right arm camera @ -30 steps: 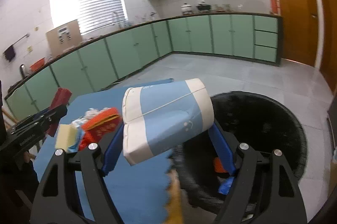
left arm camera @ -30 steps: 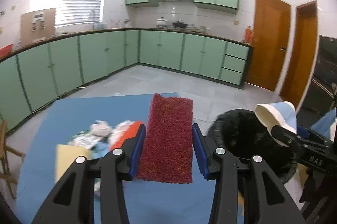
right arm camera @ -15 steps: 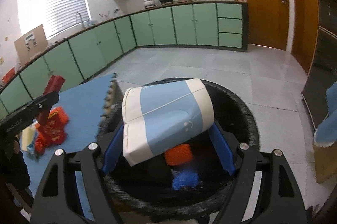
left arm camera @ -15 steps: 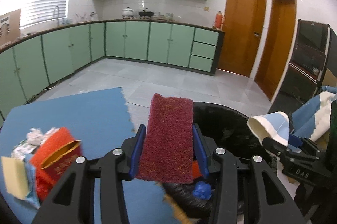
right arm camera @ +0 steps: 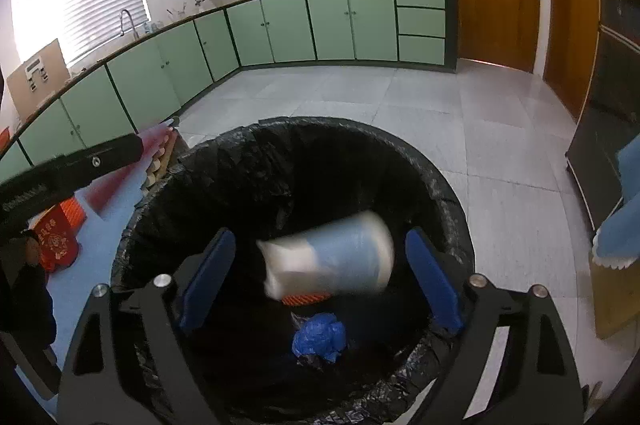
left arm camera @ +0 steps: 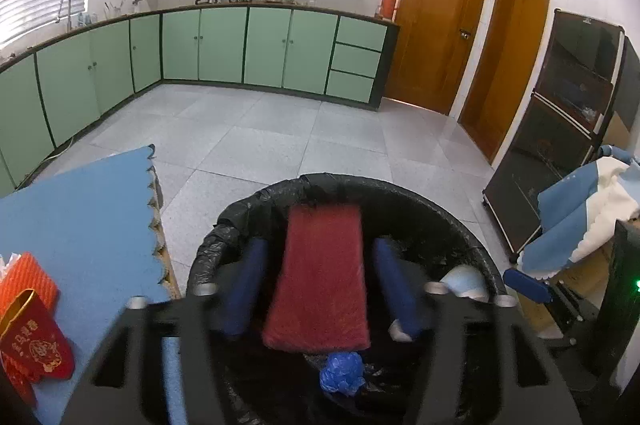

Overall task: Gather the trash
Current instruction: 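Drop the paper roll with the right tool while the left tool drops the maroon pad into the bin, then grasp the yellow sponge with the left tool while the right tool grasps the red paper cup, then carry the sponge and red cup over the bin and open both tools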

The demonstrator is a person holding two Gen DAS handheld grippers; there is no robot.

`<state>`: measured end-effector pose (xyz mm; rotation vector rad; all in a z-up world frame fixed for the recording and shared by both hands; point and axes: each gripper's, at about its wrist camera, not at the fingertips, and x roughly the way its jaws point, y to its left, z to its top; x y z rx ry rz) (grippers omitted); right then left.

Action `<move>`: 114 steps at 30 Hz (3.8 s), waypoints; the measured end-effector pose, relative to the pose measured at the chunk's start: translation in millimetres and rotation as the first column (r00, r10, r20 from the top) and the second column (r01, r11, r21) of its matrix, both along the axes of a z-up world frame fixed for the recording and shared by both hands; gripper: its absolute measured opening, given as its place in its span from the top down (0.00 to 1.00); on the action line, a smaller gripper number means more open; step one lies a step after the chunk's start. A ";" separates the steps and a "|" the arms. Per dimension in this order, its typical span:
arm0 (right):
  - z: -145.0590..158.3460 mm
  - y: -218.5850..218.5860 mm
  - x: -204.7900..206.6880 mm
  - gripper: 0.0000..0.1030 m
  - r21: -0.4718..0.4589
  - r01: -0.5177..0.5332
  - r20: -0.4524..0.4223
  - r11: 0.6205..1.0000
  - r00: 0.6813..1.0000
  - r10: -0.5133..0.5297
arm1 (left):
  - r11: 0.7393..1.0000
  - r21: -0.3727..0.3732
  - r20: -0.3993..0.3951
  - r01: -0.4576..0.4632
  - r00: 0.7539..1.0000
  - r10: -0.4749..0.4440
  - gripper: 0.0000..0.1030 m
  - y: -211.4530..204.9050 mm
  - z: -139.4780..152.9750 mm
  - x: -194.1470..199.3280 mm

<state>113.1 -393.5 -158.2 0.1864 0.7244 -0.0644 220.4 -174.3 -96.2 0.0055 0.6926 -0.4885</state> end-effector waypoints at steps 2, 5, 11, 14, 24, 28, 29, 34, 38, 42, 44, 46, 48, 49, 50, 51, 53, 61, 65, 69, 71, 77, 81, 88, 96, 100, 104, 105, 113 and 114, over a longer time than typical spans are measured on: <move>-2.7 -0.5 -1.9 0.15 0.007 0.011 -0.005 1.000 1.000 -0.011 | 1.000 0.002 0.015 0.004 1.000 -0.004 0.31 1.4 2.5 -2.8; -3.2 0.7 -6.4 0.13 0.020 0.032 -0.004 0.999 0.999 -0.032 | 1.000 -0.008 0.010 -0.005 1.000 0.005 0.30 6.0 6.6 -0.8; 9.7 13.1 -20.8 0.11 0.032 0.050 0.019 0.998 0.999 -0.050 | 0.997 -0.010 0.049 -0.075 0.996 0.075 0.25 44.5 21.8 -12.1; 22.3 28.9 -26.8 0.09 0.026 0.030 0.046 0.999 0.998 -0.031 | 0.994 0.007 0.073 -0.113 0.991 0.112 0.24 73.2 26.9 -24.1; 42.8 113.7 -25.2 0.08 0.037 -0.114 0.111 0.993 0.988 0.110 | 0.932 0.091 0.126 -0.350 0.933 0.338 0.24 206.6 20.4 -69.3; 40.3 162.5 -16.9 0.08 0.028 -0.206 0.118 0.978 0.972 0.202 | 0.883 0.119 0.156 -0.454 0.887 0.435 0.24 256.2 14.9 -86.1; 39.8 172.0 -15.1 0.08 0.028 -0.224 0.120 0.974 0.968 0.220 | 0.869 0.127 0.163 -0.478 0.874 0.457 0.24 269.1 13.1 -90.3; 33.5 226.5 -3.0 0.08 0.028 -0.317 0.126 0.948 0.942 0.311 | 0.821 0.142 0.166 -0.552 0.831 0.530 0.24 312.2 5.3 -103.4; 23.7 262.6 5.3 0.08 0.012 -0.376 0.103 0.927 0.922 0.373 | 0.784 0.142 0.152 -0.604 0.796 0.586 0.24 342.6 -1.3 -107.6; 13.3 301.2 16.4 0.08 -0.010 -0.435 0.079 0.900 0.897 0.435 | 0.756 0.147 0.139 -0.638 0.770 0.623 0.24 366.6 -9.5 -108.4; 9.4 315.4 21.0 0.08 -0.017 -0.457 0.068 0.889 0.887 0.457 | 0.745 0.149 0.127 -0.651 0.760 0.638 0.24 376.1 -13.7 -108.9; 5.6 327.7 26.5 0.08 -0.021 -0.474 0.062 0.880 0.878 0.474 | 0.737 0.152 0.123 -0.658 0.753 0.647 0.24 381.5 -17.8 -110.7; 1.4 336.1 32.9 0.08 -0.023 -0.489 0.050 0.872 0.871 0.489 | 0.733 0.154 0.120 -0.663 0.749 0.652 0.24 385.5 -19.6 -110.3; -0.8 342.3 36.5 0.08 -0.024 -0.497 0.047 0.867 0.866 0.498 | 0.730 0.156 0.120 -0.665 0.746 0.654 0.24 387.8 -20.7 -111.0; -2.4 345.5 38.3 0.08 -0.029 -0.501 0.045 0.865 0.864 0.502 | 0.728 0.157 0.119 -0.667 0.745 0.657 0.24 389.8 -21.3 -110.9; -4.2 349.8 41.4 0.08 -0.038 -0.504 0.041 0.863 0.862 0.505 | 0.727 0.157 0.117 -0.668 0.744 0.658 0.24 391.1 -21.8 -110.8; -7.1 354.6 47.5 0.08 -0.040 -0.506 0.035 0.861 0.861 0.508 | 0.725 0.157 0.113 -0.671 0.741 0.662 0.24 394.0 -22.6 -111.0; -11.4 360.9 65.9 0.08 0.005 -0.518 0.022 0.855 0.855 0.518 | 0.725 0.170 0.100 -0.668 0.743 0.661 0.24 398.3 -28.1 -105.3; -11.2 363.5 64.1 0.23 0.015 -0.550 0.023 0.835 0.835 0.550 | 0.732 0.174 0.081 -0.658 0.751 0.656 0.24 395.8 -33.6 -100.8; -8.7 359.9 59.6 0.30 0.017 -0.553 0.030 0.833 0.833 0.552 | 0.750 0.189 0.058 -0.634 0.769 0.636 0.23 389.0 -42.8 -93.4; -6.8 358.0 57.7 0.40 0.029 -0.563 0.032 0.826 0.827 0.562 | 0.756 0.195 0.042 -0.625 0.775 0.630 0.23 385.5 -48.4 -88.9; -4.9 351.8 55.0 0.40 0.031 -0.562 0.020 0.827 0.827 0.562 | 0.774 0.176 -0.002 -0.608 0.787 0.618 0.18 377.0 -56.5 -77.0; -9.8 350.2 55.8 0.38 0.045 -0.553 0.012 0.832 0.833 0.553 | 0.776 0.192 -0.012 -0.600 0.790 0.614 0.12 374.3 -62.6 -70.9; -7.8 345.8 50.4 0.53 0.073 -0.548 0.020 0.833 0.836 0.549 | 0.807 0.137 -0.079 -0.574 0.806 0.587 0.22 378.4 -64.2 -67.8; 0.3 337.2 42.4 0.78 0.084 -0.568 0.019 0.819 0.823 0.568 | 0.812 0.105 -0.092 -0.574 0.808 0.582 0.40 373.6 -60.9 -76.1; 7.1 333.0 39.1 0.86 0.077 -0.571 0.027 0.817 0.820 0.571 | 0.804 0.114 -0.071 -0.583 0.802 0.592 0.46 368.7 -57.2 -81.7; 11.0 327.2 34.1 0.89 0.072 -0.563 0.028 0.823 0.826 0.563 | 0.805 0.102 -0.067 -0.584 0.804 0.591 0.52 367.2 -52.9 -86.5; 11.9 326.3 32.6 0.90 0.069 -0.562 0.026 0.824 0.827 0.562 | 0.806 0.097 -0.069 -0.584 0.804 0.591 0.53 367.2 -52.3 -87.8; 23.1 316.6 20.3 0.90 0.060 -0.557 0.043 0.828 0.831 0.555 | 0.807 0.059 -0.048 -0.588 0.806 0.590 0.56 368.1 -38.9 -98.7; 25.7 314.9 19.0 0.91 0.062 -0.555 0.049 0.830 0.832 0.552 | 0.806 0.057 -0.042 -0.589 0.805 0.591 0.56 368.3 -36.8 -99.7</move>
